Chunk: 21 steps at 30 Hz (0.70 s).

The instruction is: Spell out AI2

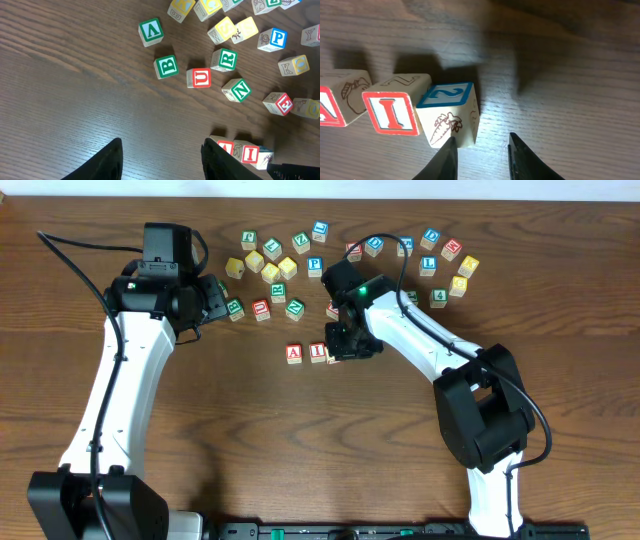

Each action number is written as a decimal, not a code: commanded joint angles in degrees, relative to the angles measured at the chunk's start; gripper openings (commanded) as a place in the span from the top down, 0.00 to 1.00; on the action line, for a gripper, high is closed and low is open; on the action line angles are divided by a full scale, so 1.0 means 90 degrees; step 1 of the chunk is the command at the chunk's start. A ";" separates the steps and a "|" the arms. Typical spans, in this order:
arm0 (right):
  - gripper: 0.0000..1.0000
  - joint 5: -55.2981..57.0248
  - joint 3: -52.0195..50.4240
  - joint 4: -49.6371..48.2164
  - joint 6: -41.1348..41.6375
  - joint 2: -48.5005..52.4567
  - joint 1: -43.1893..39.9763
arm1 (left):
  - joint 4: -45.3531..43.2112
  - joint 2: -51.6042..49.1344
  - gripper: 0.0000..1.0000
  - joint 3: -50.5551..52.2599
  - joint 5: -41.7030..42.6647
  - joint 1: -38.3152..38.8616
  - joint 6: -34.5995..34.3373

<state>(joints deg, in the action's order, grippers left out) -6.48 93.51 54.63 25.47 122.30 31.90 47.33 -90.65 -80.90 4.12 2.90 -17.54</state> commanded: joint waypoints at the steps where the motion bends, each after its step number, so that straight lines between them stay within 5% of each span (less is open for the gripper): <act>1: 0.72 0.0087 -0.0066 0.0027 0.0100 0.0075 0.0056 | -0.0010 0.0022 0.50 0.0053 -0.0104 -0.0010 0.0109; 21: 0.71 0.0102 -0.0070 0.0561 0.0313 0.0223 0.0044 | -0.0005 0.0022 0.50 0.0053 -0.0104 -0.0010 0.0109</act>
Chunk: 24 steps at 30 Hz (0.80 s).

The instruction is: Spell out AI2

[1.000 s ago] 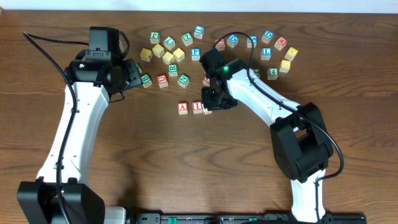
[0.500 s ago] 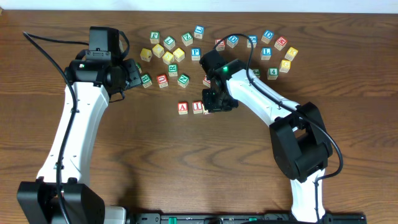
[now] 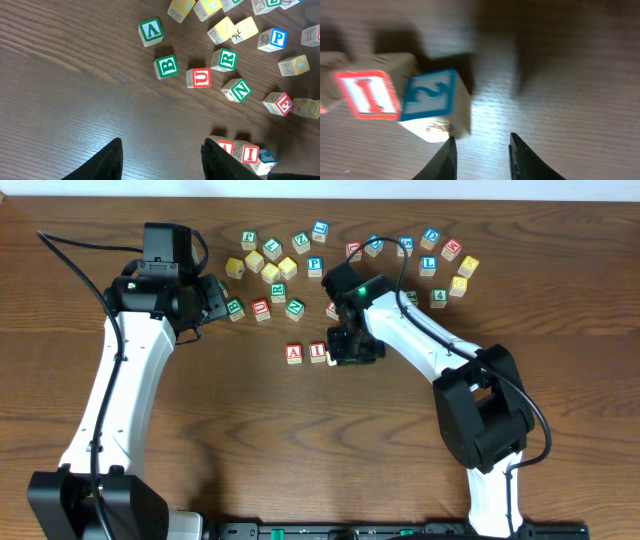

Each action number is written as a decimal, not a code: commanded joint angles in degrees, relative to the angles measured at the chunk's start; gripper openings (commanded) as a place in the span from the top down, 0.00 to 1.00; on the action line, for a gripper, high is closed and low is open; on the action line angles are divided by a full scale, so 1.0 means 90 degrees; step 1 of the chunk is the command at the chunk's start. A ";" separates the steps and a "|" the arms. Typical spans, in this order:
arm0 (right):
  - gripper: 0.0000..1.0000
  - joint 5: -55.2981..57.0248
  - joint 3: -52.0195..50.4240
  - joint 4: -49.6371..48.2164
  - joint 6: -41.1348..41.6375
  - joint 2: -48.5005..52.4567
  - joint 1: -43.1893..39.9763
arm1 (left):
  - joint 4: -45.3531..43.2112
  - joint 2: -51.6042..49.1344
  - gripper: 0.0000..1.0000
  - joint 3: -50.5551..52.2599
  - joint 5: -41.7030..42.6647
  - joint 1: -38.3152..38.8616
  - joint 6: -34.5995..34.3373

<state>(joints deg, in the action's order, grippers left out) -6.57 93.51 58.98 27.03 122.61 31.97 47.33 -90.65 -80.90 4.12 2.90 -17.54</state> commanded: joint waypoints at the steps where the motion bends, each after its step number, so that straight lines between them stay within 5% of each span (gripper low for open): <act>1: 0.71 0.0090 -0.0070 0.0131 0.0141 0.0202 0.0032 | -0.0005 0.0022 0.50 0.0053 -0.0104 -0.0010 0.0109; 13: 0.71 0.0168 -0.0070 0.0284 0.0141 0.0226 -0.0100 | -0.0007 0.0022 0.50 0.0053 -0.0107 -0.0010 0.0109; 24: 0.82 0.0131 0.0209 -0.0306 0.0058 -0.0051 -0.0214 | -0.0029 0.0010 0.50 0.0053 -0.0107 -0.0010 0.0112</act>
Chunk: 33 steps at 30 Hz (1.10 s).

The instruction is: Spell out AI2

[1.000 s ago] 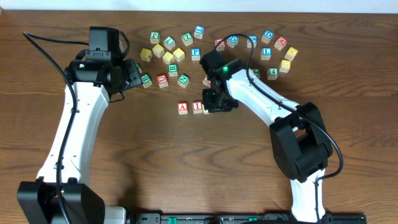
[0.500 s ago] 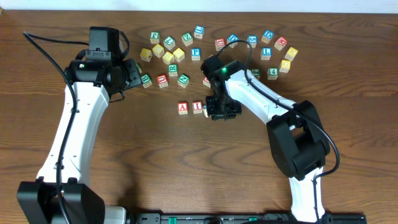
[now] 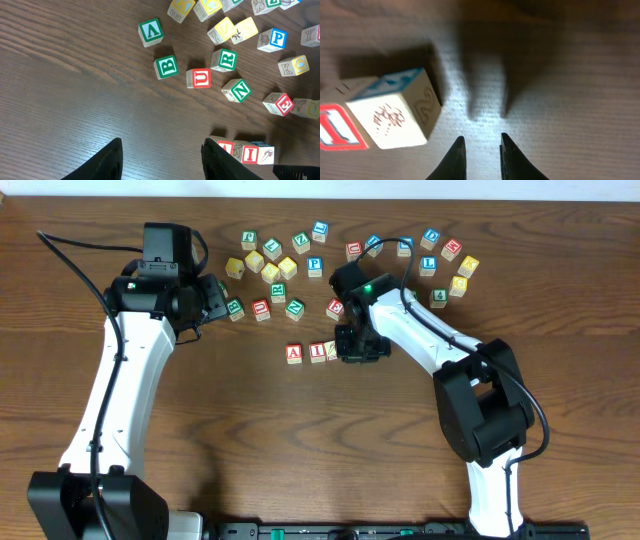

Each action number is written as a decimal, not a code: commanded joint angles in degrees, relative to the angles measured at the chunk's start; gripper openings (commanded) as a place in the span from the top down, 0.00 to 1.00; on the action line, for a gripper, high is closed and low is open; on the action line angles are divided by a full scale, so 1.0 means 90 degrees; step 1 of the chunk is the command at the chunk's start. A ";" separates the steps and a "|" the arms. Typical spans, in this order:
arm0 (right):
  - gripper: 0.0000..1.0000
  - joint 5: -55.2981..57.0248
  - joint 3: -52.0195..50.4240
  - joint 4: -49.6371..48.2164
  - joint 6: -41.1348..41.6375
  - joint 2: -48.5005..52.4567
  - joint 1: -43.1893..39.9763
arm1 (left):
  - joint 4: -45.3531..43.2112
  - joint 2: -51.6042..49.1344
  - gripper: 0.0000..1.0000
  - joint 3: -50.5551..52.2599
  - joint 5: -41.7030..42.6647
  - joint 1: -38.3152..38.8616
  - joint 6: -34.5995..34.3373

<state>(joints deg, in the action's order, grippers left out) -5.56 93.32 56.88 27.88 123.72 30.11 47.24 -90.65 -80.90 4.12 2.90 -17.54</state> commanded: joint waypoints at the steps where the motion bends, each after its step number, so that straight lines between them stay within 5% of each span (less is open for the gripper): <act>1: 0.82 -0.0007 0.0284 -0.0102 -0.0083 -0.0219 -0.0010 | -0.0019 0.0010 0.50 0.0053 -0.0107 -0.0010 0.0112; 21: 0.86 -0.0415 0.0187 -0.0680 0.0012 -0.0189 0.0282 | -0.0019 0.0010 0.50 0.0053 -0.0107 -0.0010 0.0109; 33: 0.76 -0.0209 0.0182 -0.0554 -0.1768 -0.0189 0.0090 | -0.0017 0.0010 0.50 0.0053 -0.0107 -0.0010 0.0109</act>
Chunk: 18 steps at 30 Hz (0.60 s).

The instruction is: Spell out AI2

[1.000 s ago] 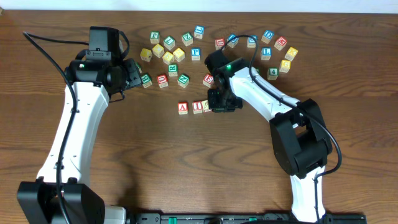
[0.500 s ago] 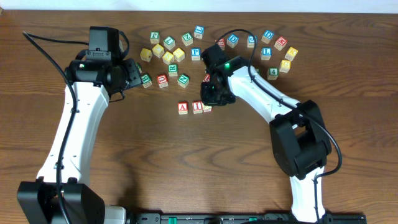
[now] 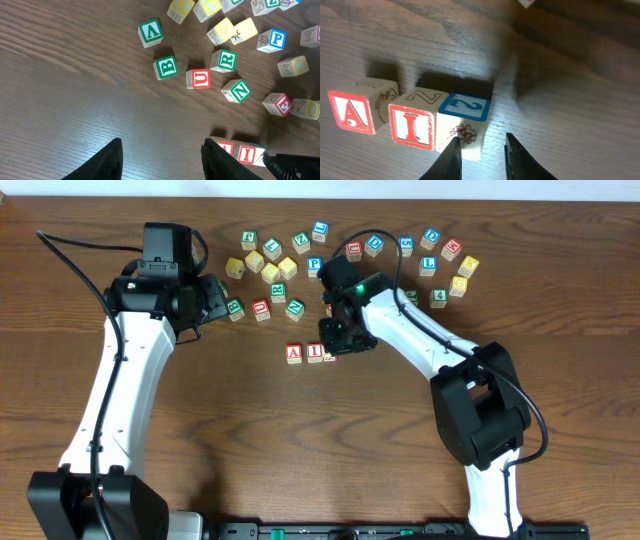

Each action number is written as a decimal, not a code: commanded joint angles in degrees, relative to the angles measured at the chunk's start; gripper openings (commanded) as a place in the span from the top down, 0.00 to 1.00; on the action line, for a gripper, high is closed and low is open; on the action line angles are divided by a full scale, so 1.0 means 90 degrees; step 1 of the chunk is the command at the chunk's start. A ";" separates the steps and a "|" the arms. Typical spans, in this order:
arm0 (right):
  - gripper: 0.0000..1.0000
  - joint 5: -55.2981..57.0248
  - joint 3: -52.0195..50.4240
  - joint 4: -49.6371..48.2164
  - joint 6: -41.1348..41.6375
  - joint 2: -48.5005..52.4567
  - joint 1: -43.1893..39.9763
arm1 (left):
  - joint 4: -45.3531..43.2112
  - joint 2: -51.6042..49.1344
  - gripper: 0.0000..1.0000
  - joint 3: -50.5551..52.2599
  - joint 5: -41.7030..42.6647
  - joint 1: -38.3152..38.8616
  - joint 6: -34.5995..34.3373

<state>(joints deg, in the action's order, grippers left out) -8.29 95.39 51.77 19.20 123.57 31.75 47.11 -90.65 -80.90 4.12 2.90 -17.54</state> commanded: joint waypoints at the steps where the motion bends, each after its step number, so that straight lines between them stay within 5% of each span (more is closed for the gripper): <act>1: 0.76 0.0136 -0.0049 0.0012 -0.0891 -0.0172 -0.0104 | 0.0000 0.0010 0.50 0.0053 -0.0104 -0.0010 0.0109; 10: 0.73 0.0554 -0.0049 -0.0291 -0.2749 -0.0172 -0.0231 | 0.0017 0.0010 0.50 0.0053 -0.0104 -0.0010 0.0109; 18: 0.72 0.0350 0.0131 -0.0568 -0.2888 -0.0202 -0.0270 | 0.0017 0.0010 0.50 0.0053 -0.0104 -0.0010 0.0109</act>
<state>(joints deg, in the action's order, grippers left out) -2.57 95.24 46.02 -5.30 123.57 29.76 47.16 -90.63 -80.90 4.12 2.90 -17.54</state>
